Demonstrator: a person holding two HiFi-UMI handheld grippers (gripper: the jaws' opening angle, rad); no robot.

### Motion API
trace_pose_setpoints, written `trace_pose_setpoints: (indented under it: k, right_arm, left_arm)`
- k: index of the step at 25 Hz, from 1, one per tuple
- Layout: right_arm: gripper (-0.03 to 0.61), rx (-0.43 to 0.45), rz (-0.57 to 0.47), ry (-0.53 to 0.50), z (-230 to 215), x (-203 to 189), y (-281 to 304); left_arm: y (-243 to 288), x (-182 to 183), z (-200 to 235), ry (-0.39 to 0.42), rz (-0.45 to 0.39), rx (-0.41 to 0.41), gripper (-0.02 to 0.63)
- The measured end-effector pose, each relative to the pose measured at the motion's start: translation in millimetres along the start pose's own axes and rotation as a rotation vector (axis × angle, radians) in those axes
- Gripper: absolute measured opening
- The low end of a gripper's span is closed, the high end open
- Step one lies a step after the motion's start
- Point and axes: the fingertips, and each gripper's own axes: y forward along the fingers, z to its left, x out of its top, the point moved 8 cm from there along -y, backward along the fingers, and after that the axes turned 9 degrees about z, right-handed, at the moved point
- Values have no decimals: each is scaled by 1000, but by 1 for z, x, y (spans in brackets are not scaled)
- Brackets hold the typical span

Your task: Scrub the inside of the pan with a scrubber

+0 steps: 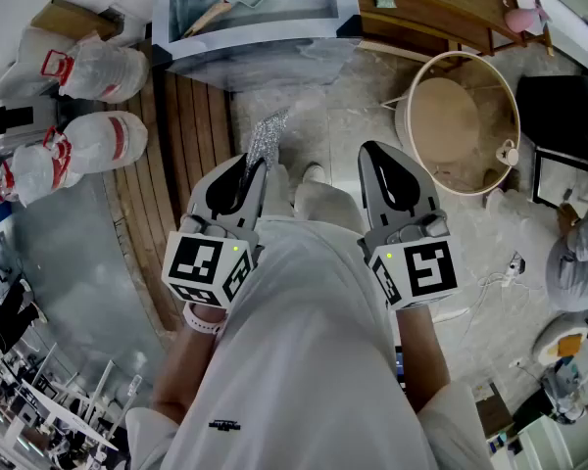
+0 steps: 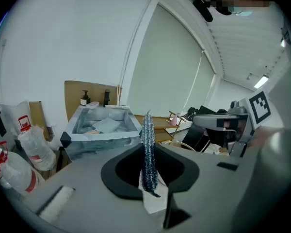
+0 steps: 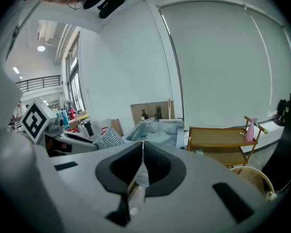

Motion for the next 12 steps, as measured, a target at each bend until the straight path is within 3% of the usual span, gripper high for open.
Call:
trace_pose_setpoints:
  k: [12]
  right_arm:
    - [9,31,-43,-4,34,-2,-23]
  left_arm:
    - [-36,-2,-11,46,-44,28,66]
